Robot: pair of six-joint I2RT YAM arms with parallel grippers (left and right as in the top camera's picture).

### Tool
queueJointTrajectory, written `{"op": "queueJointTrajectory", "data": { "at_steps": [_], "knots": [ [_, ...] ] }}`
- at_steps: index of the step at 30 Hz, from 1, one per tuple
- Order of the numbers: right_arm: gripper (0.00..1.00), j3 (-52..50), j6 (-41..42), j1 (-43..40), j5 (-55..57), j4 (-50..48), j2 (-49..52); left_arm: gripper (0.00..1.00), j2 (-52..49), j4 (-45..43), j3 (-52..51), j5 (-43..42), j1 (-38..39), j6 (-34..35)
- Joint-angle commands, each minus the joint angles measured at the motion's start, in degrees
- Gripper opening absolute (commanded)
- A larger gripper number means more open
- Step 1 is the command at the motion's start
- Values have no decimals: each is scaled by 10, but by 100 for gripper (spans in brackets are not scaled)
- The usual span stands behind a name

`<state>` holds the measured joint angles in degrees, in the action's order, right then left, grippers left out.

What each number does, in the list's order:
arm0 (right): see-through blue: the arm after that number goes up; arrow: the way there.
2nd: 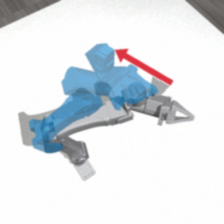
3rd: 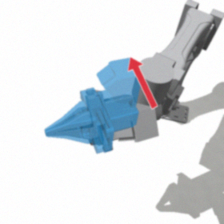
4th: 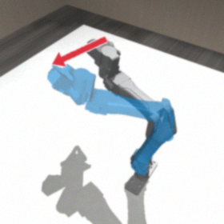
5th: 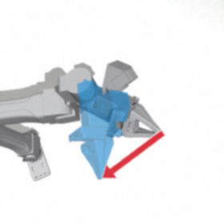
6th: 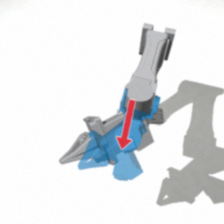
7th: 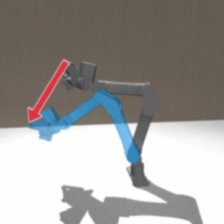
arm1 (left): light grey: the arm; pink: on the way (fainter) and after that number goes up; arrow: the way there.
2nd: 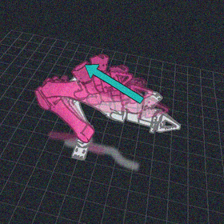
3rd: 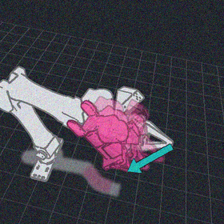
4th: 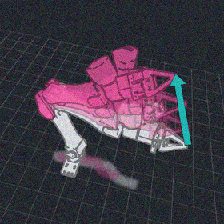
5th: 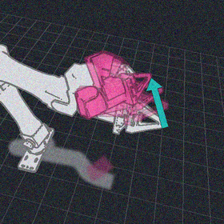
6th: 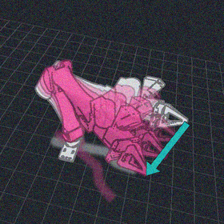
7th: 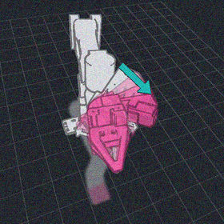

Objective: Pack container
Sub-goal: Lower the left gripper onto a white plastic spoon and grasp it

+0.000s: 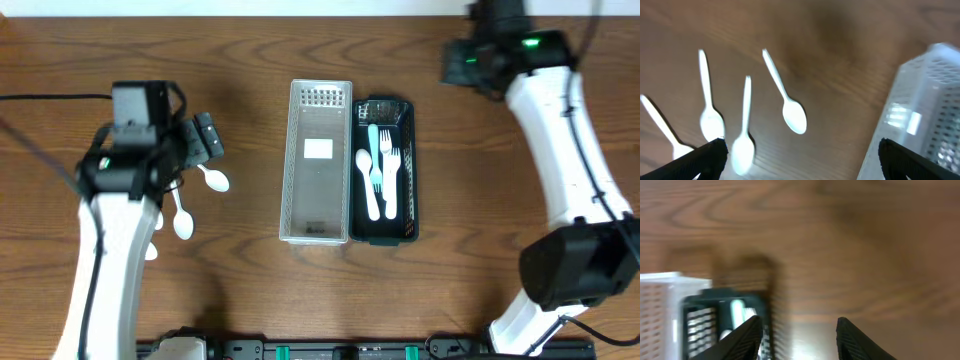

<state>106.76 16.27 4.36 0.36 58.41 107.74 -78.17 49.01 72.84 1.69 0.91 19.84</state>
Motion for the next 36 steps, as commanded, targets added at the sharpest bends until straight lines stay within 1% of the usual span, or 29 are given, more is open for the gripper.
{"op": "queueJointTrajectory", "data": {
  "at_steps": [1,5,8,11,21,27,36],
  "knots": [
    [51,-14,-5,-35,-41,17,-5,98,-98,2,-2,5,0,120],
    [51,-32,-5,-59,-40,39,-5,98,-191,-1,-2,4,0,181],
    [51,-50,-14,-62,-38,44,-5,98,-246,-15,-2,-3,-1,182],
    [51,-67,-14,-62,-38,42,-5,98,-277,-33,-2,-23,-8,170],
    [51,-116,-18,-62,-36,37,-5,98,-310,-93,-2,-54,-68,160],
    [50,-118,-18,-62,-36,27,-5,98,-329,-120,-2,-54,-70,158],
    [50,-118,-18,-62,-36,19,-5,98,-360,-123,-2,-54,-70,158]
  ]
}}
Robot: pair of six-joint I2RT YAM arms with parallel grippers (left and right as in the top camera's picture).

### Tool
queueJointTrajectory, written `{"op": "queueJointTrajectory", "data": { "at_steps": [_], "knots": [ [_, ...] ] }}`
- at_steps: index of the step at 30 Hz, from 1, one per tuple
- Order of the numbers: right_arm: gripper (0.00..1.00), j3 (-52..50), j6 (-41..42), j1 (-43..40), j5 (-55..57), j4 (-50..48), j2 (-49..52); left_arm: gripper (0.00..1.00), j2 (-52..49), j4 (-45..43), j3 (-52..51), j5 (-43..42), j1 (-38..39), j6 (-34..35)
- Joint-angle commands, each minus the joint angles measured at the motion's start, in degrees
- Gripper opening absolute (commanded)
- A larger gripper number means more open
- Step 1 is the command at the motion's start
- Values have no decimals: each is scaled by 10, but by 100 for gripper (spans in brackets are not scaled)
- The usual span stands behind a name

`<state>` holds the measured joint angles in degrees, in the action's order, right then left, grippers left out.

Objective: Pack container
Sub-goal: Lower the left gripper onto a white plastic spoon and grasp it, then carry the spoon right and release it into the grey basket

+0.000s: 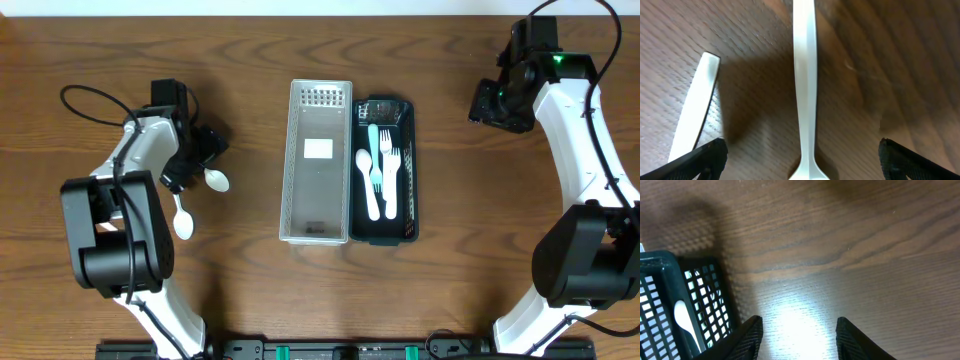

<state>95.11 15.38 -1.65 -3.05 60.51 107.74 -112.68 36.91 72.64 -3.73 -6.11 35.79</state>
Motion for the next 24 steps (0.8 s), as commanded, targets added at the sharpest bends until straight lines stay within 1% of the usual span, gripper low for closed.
{"op": "queueJointTrajectory", "data": {
  "at_steps": [1,6,7,8,10,12,13,14,20,23,24],
  "knots": [
    [50,-2,-9,-2,-2,-2,-5,98,-17,-2,0,0,1,-1],
    [50,-2,-9,-2,-2,-3,-5,100,-28,0,0,0,1,-1],
    [50,-2,-9,-2,-2,-3,-5,98,-28,1,0,0,1,-1],
    [50,-2,-9,-2,-2,-3,-5,94,-28,1,0,0,1,-1],
    [50,-2,-9,-2,-2,-3,-5,81,-28,1,0,0,1,-1],
    [50,-2,-9,-2,-2,-3,-5,61,-28,1,0,0,1,-1],
    [50,-2,-9,-2,-2,-3,-5,55,-28,1,0,0,1,0],
    [50,-2,-9,-2,-2,-3,-5,46,-28,1,0,0,1,1],
    [50,-2,-8,-2,-2,-5,-5,26,-28,1,0,0,1,1],
    [50,-2,-6,-2,-2,-8,-5,19,-28,1,0,0,1,1],
    [50,-2,-6,-2,-2,-8,-5,19,-28,1,0,0,1,1]
  ]
}}
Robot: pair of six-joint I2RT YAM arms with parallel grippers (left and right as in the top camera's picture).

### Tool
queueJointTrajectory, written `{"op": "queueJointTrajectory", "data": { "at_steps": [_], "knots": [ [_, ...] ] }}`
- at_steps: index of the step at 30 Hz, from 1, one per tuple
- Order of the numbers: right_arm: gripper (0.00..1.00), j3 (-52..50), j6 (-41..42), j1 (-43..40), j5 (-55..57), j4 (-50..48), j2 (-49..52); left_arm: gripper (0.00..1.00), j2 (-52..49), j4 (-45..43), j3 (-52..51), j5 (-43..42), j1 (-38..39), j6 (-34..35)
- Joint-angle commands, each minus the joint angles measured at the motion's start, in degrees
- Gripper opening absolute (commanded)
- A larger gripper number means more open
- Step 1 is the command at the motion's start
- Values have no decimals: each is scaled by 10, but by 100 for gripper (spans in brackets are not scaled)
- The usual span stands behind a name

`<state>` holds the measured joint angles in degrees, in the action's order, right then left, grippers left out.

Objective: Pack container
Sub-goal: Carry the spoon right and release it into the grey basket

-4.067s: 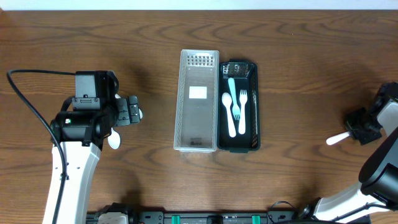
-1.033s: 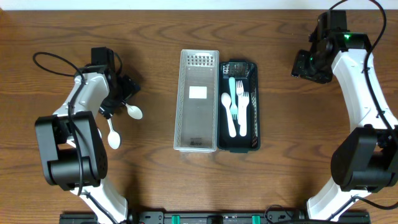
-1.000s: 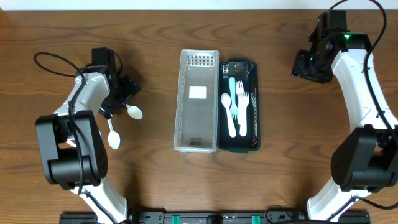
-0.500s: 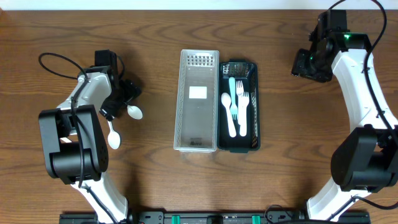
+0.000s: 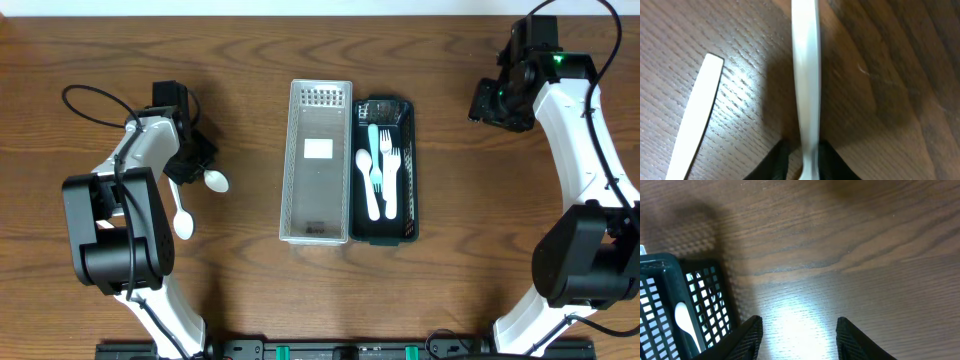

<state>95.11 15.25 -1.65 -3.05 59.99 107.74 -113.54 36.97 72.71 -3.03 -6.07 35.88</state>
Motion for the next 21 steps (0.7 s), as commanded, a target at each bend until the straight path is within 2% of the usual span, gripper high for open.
{"op": "queueJointTrajectory", "data": {
  "at_steps": [1,3,11,16,21],
  "knots": [
    [51,-2,-5,-2,-2,-3,-5,14,-19,0,0,-7,0,0],
    [50,-2,-5,-2,-2,-3,-5,6,-19,0,0,-7,0,0],
    [51,-2,-5,-2,-2,-7,-5,6,13,15,7,-7,2,-9],
    [51,-2,-5,-2,-2,-10,-5,6,90,80,61,-7,37,-103],
    [51,-2,-5,-2,-2,-16,-5,5,181,153,118,-4,142,-245]
  ]
}}
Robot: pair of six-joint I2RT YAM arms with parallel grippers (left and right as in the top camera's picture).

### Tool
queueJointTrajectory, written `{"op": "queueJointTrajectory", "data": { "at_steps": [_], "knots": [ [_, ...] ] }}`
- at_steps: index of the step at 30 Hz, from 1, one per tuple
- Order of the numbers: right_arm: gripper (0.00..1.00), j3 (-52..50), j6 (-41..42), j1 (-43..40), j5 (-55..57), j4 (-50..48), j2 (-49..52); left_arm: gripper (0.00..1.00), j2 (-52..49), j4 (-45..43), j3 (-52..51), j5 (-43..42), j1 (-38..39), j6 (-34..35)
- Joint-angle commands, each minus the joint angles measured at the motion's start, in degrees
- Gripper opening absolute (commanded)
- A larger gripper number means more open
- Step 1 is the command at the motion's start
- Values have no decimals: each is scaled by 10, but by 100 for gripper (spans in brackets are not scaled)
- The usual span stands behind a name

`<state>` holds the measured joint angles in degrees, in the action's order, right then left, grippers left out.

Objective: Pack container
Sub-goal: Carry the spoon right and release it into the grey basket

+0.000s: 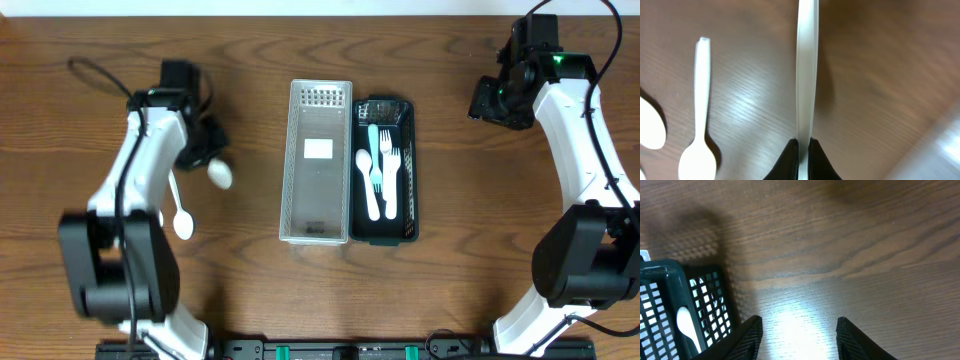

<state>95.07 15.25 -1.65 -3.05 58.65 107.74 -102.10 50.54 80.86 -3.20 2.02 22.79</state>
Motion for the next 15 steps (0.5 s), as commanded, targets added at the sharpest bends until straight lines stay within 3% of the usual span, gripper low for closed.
{"op": "queueJointTrajectory", "data": {
  "at_steps": [1,8,15],
  "knots": [
    [51,-1,-5,-2,-2,-4,-5,6,83,17,37,0,86,-127],
    [51,-1,-5,-2,-2,-10,-5,6,102,13,36,56,233,-137],
    [51,-1,-8,-2,-2,-12,-5,6,19,10,36,51,267,-135]
  ]
}}
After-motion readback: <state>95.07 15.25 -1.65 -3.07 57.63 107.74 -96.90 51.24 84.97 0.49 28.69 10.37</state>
